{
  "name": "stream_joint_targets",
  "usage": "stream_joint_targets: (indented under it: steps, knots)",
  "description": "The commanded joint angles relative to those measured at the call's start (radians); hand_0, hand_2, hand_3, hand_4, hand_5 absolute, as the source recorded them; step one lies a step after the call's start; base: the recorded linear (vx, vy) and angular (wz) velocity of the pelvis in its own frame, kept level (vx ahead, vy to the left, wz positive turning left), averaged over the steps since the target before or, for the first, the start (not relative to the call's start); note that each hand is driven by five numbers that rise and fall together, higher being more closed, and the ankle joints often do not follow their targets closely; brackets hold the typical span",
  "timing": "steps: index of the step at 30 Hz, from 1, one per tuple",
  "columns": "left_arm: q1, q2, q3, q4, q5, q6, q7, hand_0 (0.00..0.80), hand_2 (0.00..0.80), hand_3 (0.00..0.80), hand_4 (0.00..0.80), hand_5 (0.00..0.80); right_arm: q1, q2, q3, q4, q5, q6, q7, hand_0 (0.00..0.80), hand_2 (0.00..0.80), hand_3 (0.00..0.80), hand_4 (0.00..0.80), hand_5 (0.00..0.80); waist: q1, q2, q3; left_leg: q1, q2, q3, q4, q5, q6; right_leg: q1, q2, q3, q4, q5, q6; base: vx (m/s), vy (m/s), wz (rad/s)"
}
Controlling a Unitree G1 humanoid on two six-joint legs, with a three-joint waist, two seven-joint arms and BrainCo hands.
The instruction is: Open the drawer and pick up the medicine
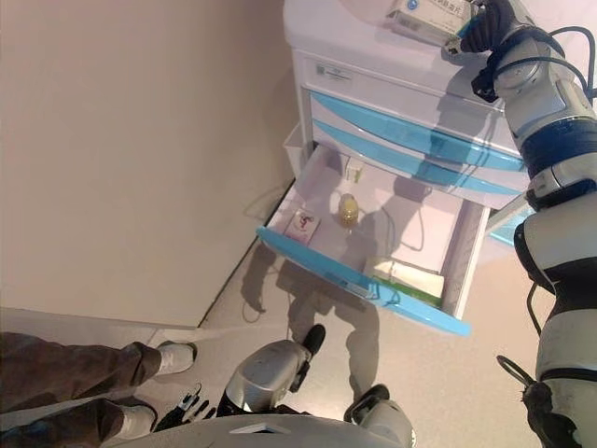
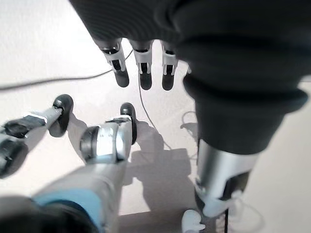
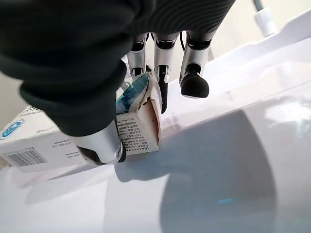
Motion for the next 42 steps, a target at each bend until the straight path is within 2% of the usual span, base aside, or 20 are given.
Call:
stream_joint_targets:
  steps: [1, 2, 3, 7, 9, 12, 14, 15, 20, 24, 27, 33, 34, 37, 39, 42]
  knots:
    - [0.023, 0.045, -0.05, -0.005, -0.065, 0.036, 0.069, 0.0, 0.0, 0.0, 0.0, 0.0, -0.123, 0.018, 0.027, 0.083, -0.062, 0.091, -0.13, 0.436, 0.436, 0.436, 0.436, 0.436, 0.009, 0.003, -0.014, -0.014, 0.003, -0.003, 0.05, -0.14, -0.029, 0.005, 0.01, 0.053, 0.105, -0.074, -0.023, 0.038, 0.029, -0.02]
    - [0.014, 0.048, -0.053, -0.002, -0.075, 0.041, 0.076, 0.0, 0.0, 0.0, 0.0, 0.0, -0.129, 0.02, 0.027, 0.093, -0.092, 0.092, -0.148, 0.0, 0.0, 0.0, 0.0, 0.0, 0.007, 0.003, -0.014, -0.014, 0.004, -0.001, 0.051, -0.14, -0.028, 0.006, 0.01, 0.054, 0.104, -0.075, -0.022, 0.027, 0.039, -0.01]
    - [0.001, 0.052, -0.054, -0.004, -0.094, 0.052, 0.096, 0.0, 0.0, 0.0, 0.0, 0.0, -0.137, 0.023, 0.036, 0.095, -0.153, 0.105, -0.171, 0.0, 0.0, 0.0, 0.0, 0.0, 0.002, 0.006, -0.014, -0.013, 0.005, 0.003, 0.053, -0.139, -0.027, 0.007, 0.01, 0.058, 0.104, -0.076, -0.022, 0.015, 0.041, -0.01]
    - [-0.025, 0.06, -0.059, 0.001, -0.119, 0.073, 0.122, 0.0, 0.0, 0.0, 0.0, 0.0, -0.153, 0.036, 0.069, 0.102, -0.198, 0.127, -0.243, 0.0, 0.0, 0.0, 0.0, 0.0, -0.005, 0.009, -0.014, -0.013, 0.007, 0.011, 0.061, -0.139, -0.026, 0.008, 0.01, 0.064, 0.108, -0.074, -0.021, -0.001, 0.041, -0.04]
    - [-0.038, 0.064, -0.062, -0.001, -0.122, 0.084, 0.131, 0.0, 0.0, 0.0, 0.0, 0.0, -0.154, 0.035, 0.083, 0.089, -0.224, 0.128, -0.262, 0.0, 0.0, 0.0, 0.0, 0.0, -0.011, 0.013, -0.018, -0.026, 0.009, 0.016, 0.061, -0.118, -0.019, 0.002, 0.012, 0.052, 0.098, -0.048, -0.028, -0.072, 0.038, -0.03]
    - [-0.041, 0.068, -0.062, -0.002, -0.128, 0.083, 0.132, 0.0, 0.0, 0.0, 0.0, 0.0, -0.149, 0.037, 0.097, 0.065, -0.234, 0.12, -0.27, 0.0, 0.0, 0.0, 0.0, 0.0, -0.014, 0.004, -0.012, -0.012, 0.011, 0.021, 0.065, -0.14, -0.022, 0.007, 0.011, 0.064, 0.109, -0.066, -0.02, 0.045, -0.054, -0.02]
    - [-0.046, 0.072, -0.062, -0.002, -0.127, 0.086, 0.127, 0.0, 0.0, 0.0, 0.0, 0.0, -0.151, 0.04, 0.108, 0.043, -0.242, 0.106, -0.271, 0.0, 0.0, 0.0, 0.0, 0.0, -0.017, 0.002, -0.012, -0.01, 0.013, 0.026, 0.064, -0.139, -0.021, 0.008, 0.011, 0.065, 0.108, -0.06, -0.018, -0.043, 0.002, -0.03]
    - [-0.049, 0.075, -0.065, -0.005, -0.122, 0.089, 0.122, 0.0, 0.0, 0.0, 0.0, 0.0, -0.15, 0.037, 0.114, 0.024, -0.245, 0.106, -0.273, 0.0, 0.0, 0.0, 0.0, 0.0, -0.021, 0.006, -0.015, -0.021, 0.016, 0.029, 0.059, -0.117, -0.015, 0.003, 0.011, 0.052, 0.097, -0.033, -0.024, -0.096, -0.006, -0.04]
    - [-0.057, 0.076, -0.067, -0.013, -0.112, 0.062, 0.119, 0.0, 0.0, 0.0, 0.0, 0.0, -0.142, 0.047, 0.134, -0.094, -0.246, 0.075, -0.294, 0.0, 0.0, 0.0, 0.0, 0.0, -0.034, -0.003, -0.019, -0.013, 0.022, 0.042, 0.056, -0.118, -0.016, 0.003, 0.009, 0.051, 0.089, -0.025, -0.018, -0.053, -0.053, -0.08]
    - [-0.063, 0.082, -0.075, -0.036, -0.03, 0.028, 0.08, 0.0, 0.0, 0.0, 0.0, 0.0, -0.129, 0.045, 0.139, -0.256, -0.214, 0.054, -0.319, 0.0, 0.0, 0.0, 0.0, 0.0, -0.057, -0.008, -0.025, -0.005, 0.029, 0.056, 0.046, -0.115, -0.019, 0.003, 0.02, 0.066, 0.071, -0.018, -0.014, -0.052, -0.075, -0.09]
    - [-0.075, 0.088, -0.092, -0.063, 0.034, 0.004, 0.047, 0.0, 0.0, 0.0, 0.0, 0.0, -0.1, 0.041, 0.105, -0.412, -0.239, 0.029, -0.327, 0.0, 0.0, 0.0, 0.0, 0.0, -0.082, -0.01, -0.029, 0.003, 0.037, 0.073, 0.035, -0.117, -0.018, -0.008, 0.026, 0.083, 0.066, -0.014, -0.009, -0.072, -0.075, -0.16]
    - [-0.096, 0.099, -0.134, -0.06, 0.308, -0.044, -0.009, 0.0, 0.0, 0.0, 0.0, 0.0, 0.041, 0.009, -0.007, -0.865, -0.295, -0.036, -0.249, 0.0, 0.0, 0.0, 0.0, 0.0, -0.163, -0.011, -0.049, 0.015, 0.056, 0.121, 0.002, -0.111, -0.017, -0.035, 0.05, 0.135, 0.047, 0.003, 0.005, -0.075, -0.05, -0.23]
    - [-0.091, 0.099, -0.14, -0.047, 0.339, -0.076, -0.022, 0.0, 0.0, 0.0, 0.0, 0.0, 0.067, 0.003, -0.02, -0.923, -0.297, -0.041, -0.237, 0.0, 0.0, 0.0, 0.0, 0.0, -0.17, -0.013, -0.05, 0.014, 0.058, 0.126, -0.001, -0.11, -0.018, -0.039, 0.054, 0.138, 0.043, 0.004, 0.006, -0.1, -0.093, -0.32]
    - [-0.024, 0.09, -0.169, 0.027, 0.482, -0.274, -0.104, 0.0, 0.0, 0.0, 0.0, 0.0, 0.187, -0.056, -0.093, -1.121, -0.311, -0.086, -0.163, 0.0, 0.0, 0.0, 0.0, 0.0, -0.188, -0.017, -0.042, 0.011, 0.062, 0.143, -0.015, -0.109, -0.021, -0.048, 0.065, 0.143, 0.026, 0.018, 0.017, -0.131, -0.095, -0.25]
    - [0.008, 0.087, -0.184, 0.023, 0.552, -0.357, -0.104, 0.0, 0.0, 0.0, 0.0, 0.0, 0.264, -0.087, -0.136, -1.235, -0.278, -0.091, -0.093, 0.0, 0.0, 0.0, 0.0, 0.0, -0.202, -0.016, -0.029, 0.011, 0.063, 0.158, -0.018, -0.111, -0.024, -0.055, 0.069, 0.151, 0.025, 0.026, 0.023, -0.144, -0.056, -0.14]
    - [0.022, 0.088, -0.207, -0.033, 0.659, -0.378, -0.079, 0.0, 0.0, 0.0, 0.0, 0.0, 0.358, -0.12, -0.194, -1.372, -0.19, -0.083, 0.03, 0.0, 0.0, 0.0, 0.0, 0.0, -0.226, -0.013, -0.025, 0.019, 0.069, 0.181, -0.025, -0.114, -0.026, -0.065, 0.072, 0.164, 0.03, 0.029, 0.029, -0.085, -0.017, -0.24]
